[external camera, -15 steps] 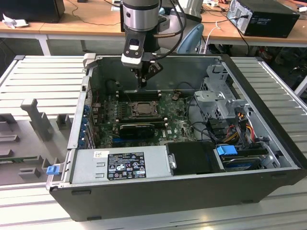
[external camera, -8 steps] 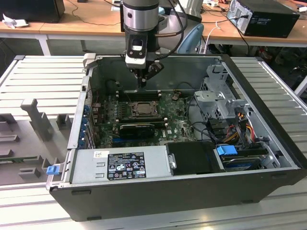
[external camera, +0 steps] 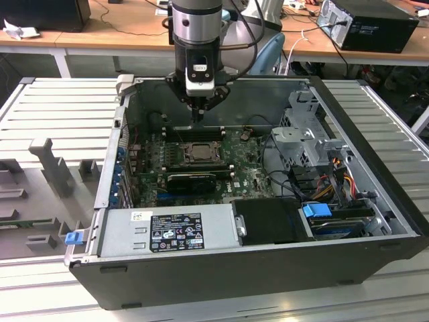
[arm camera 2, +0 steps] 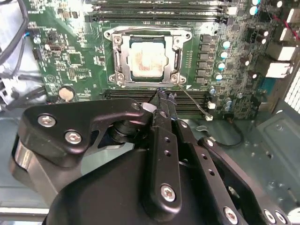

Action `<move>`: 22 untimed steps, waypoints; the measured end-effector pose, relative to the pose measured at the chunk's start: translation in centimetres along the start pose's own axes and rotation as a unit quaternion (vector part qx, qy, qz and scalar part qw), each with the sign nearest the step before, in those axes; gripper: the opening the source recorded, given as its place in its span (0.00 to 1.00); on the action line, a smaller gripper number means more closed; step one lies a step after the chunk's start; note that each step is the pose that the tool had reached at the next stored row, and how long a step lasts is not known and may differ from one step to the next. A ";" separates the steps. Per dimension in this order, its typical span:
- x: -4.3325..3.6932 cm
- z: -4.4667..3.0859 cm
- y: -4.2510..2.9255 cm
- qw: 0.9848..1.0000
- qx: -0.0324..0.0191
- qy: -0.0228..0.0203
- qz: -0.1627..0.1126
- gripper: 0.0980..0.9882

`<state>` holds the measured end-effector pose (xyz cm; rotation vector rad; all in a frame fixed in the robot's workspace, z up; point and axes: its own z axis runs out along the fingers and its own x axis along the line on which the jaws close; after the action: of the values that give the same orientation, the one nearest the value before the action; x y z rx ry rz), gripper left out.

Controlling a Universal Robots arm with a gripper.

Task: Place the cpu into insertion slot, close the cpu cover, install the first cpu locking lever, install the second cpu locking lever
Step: 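Install the first cpu locking lever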

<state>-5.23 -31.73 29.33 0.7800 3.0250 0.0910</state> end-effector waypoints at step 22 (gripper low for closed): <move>-0.01 0.00 -0.01 0.985 0.000 0.010 -0.169 0.01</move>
<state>-5.23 -31.74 29.33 0.2559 3.1235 0.0942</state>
